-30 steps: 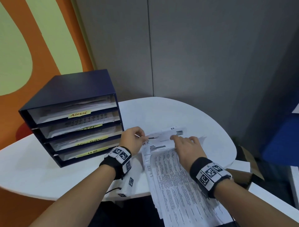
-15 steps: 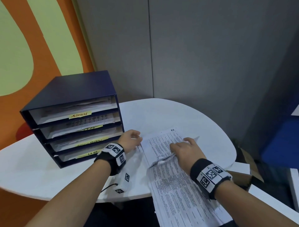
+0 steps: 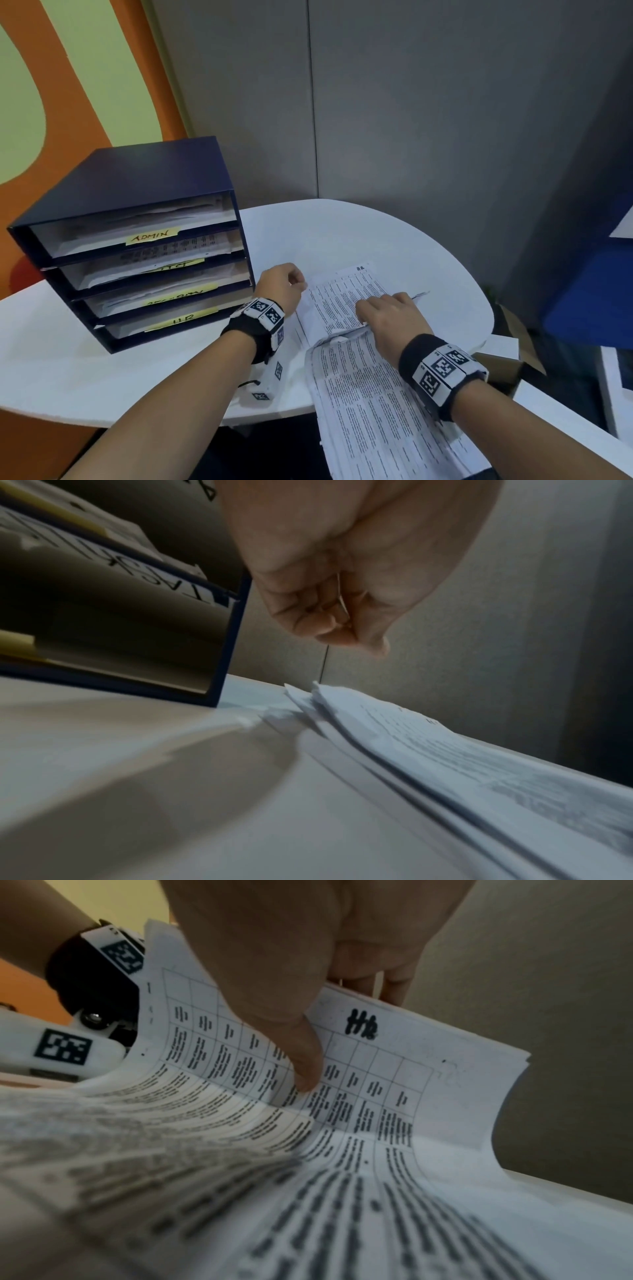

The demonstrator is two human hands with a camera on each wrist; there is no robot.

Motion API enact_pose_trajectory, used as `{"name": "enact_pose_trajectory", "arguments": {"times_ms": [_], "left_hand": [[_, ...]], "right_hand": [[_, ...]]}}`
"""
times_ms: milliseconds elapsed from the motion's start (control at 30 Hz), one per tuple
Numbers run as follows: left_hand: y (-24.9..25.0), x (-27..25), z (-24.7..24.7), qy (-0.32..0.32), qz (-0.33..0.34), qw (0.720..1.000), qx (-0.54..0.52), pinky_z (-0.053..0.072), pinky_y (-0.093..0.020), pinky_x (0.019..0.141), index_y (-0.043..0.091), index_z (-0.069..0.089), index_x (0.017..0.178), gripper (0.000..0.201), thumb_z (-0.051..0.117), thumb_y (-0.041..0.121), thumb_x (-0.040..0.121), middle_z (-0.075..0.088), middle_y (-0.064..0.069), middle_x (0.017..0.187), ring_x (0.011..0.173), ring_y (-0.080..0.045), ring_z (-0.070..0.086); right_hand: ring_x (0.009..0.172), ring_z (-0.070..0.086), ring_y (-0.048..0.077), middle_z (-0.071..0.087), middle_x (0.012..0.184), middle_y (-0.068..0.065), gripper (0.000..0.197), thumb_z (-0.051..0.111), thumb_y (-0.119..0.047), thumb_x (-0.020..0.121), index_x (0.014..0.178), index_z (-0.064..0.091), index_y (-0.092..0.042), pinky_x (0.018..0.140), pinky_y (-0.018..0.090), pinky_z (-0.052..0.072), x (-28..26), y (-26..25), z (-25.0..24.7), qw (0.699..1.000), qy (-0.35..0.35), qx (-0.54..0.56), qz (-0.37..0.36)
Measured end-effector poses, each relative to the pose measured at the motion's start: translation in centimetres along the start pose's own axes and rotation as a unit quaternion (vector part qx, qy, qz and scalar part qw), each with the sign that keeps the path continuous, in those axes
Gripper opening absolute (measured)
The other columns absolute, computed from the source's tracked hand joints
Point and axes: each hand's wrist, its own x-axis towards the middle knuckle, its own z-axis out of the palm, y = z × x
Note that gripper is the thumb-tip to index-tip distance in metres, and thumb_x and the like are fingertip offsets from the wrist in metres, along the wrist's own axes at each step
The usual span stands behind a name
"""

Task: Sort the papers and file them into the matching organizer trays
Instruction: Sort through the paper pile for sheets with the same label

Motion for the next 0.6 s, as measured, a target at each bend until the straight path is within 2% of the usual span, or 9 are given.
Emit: {"name": "enact_pose_trajectory", "arguments": {"times_ms": [100,167,233,300,367,400,467,533,600], "left_hand": [[0.0,0.0,-0.3,0.003,0.002,0.999,0.034,0.055,-0.031,0.076,0.023,0.063,0.093,0.005,0.065,0.02,0.089,0.068,-0.001,0.103,0.083,-0.018,0.065],[-0.3,0.3,-0.1,-0.055,-0.008,0.996,0.069,0.048,-0.032,0.092,0.016,0.055,0.127,0.041,0.067,0.026,0.089,0.058,-0.006,0.128,0.11,-0.022,0.06],[-0.5,0.6,0.0,-0.118,-0.044,0.989,0.073,0.043,-0.032,0.102,0.011,0.039,0.145,0.068,0.069,0.031,0.087,0.051,-0.009,0.14,0.125,-0.025,0.053],[-0.7,0.8,0.4,-0.116,-0.053,0.99,0.053,0.046,-0.031,0.1,0.011,0.047,0.14,0.064,0.071,0.033,0.085,0.059,-0.009,0.132,0.118,-0.025,0.058],[-0.5,0.6,0.6,-0.058,-0.034,0.998,0.01,0.053,-0.033,0.09,0.01,0.062,0.116,0.037,0.07,0.029,0.085,0.067,-0.005,0.104,0.095,-0.022,0.064],[-0.1,0.3,0.6,-0.026,-0.015,0.999,-0.013,0.054,-0.032,0.083,0.011,0.063,0.102,0.023,0.069,0.027,0.087,0.065,-0.002,0.093,0.085,-0.021,0.063],[0.8,-0.6,0.3,-0.015,0.028,0.998,-0.057,0.05,-0.027,0.072,0.016,0.059,0.089,0.011,0.067,0.024,0.09,0.064,0.001,0.086,0.076,-0.018,0.061],[1.6,-1.7,-0.5,-0.094,0.047,0.986,-0.133,0.055,-0.032,0.074,0.012,0.063,0.082,0.013,0.072,0.019,0.087,0.071,-0.001,0.089,0.076,-0.018,0.067],[1.4,-2.6,-1.3,-0.239,0.06,0.951,-0.184,0.055,-0.041,0.085,0.008,0.067,0.079,0.01,0.076,0.009,0.083,0.073,-0.012,0.093,0.079,-0.023,0.068]], "right_hand": [[0.068,0.054,0.02,0.057,0.072,-0.006,0.042,0.05,0.013,0.06,0.086,0.053,-0.02,0.075,0.032,0.04,0.1,-0.2,-0.1,1.0,0.002,-0.026,0.004],[0.06,0.054,0.018,0.055,0.064,-0.006,0.044,0.054,0.014,0.052,0.079,0.053,-0.021,0.07,0.031,0.041,0.0,-0.4,-0.3,1.0,0.008,-0.024,0.007],[0.063,0.054,0.019,0.057,0.068,-0.007,0.043,0.051,0.014,0.056,0.082,0.054,-0.02,0.073,0.033,0.041,-0.1,-0.4,-0.4,1.0,-0.009,-0.016,0.005],[0.062,0.054,0.019,0.056,0.067,-0.007,0.044,0.051,0.014,0.054,0.081,0.054,-0.02,0.072,0.033,0.042,-0.1,-0.2,-0.5,1.0,-0.002,-0.019,0.006],[0.063,0.056,0.02,0.057,0.067,-0.007,0.044,0.052,0.014,0.054,0.082,0.054,-0.02,0.072,0.033,0.044,0.0,-0.2,-0.7,1.0,0.004,-0.014,0.006],[0.069,0.057,0.021,0.059,0.074,-0.006,0.044,0.051,0.013,0.06,0.089,0.055,-0.02,0.078,0.036,0.044,-0.1,-0.2,-0.8,1.0,-0.005,-0.006,0.003],[0.087,0.058,0.021,0.063,0.094,-0.005,0.047,0.046,0.006,0.076,0.116,0.051,-0.019,0.092,0.036,0.039,-0.1,-0.3,-1.0,1.0,-0.011,0.014,0.011],[0.09,0.06,0.021,0.065,0.098,-0.004,0.064,0.053,0.0,0.079,0.14,0.039,-0.014,0.093,0.036,0.041,-0.1,-0.2,-1.1,0.999,0.02,0.029,0.036],[0.077,0.062,0.021,0.066,0.083,-0.003,0.081,0.067,-0.003,0.068,0.144,0.039,-0.01,0.08,0.037,0.048,-0.1,0.2,-0.7,0.997,0.067,0.011,0.039]]}}
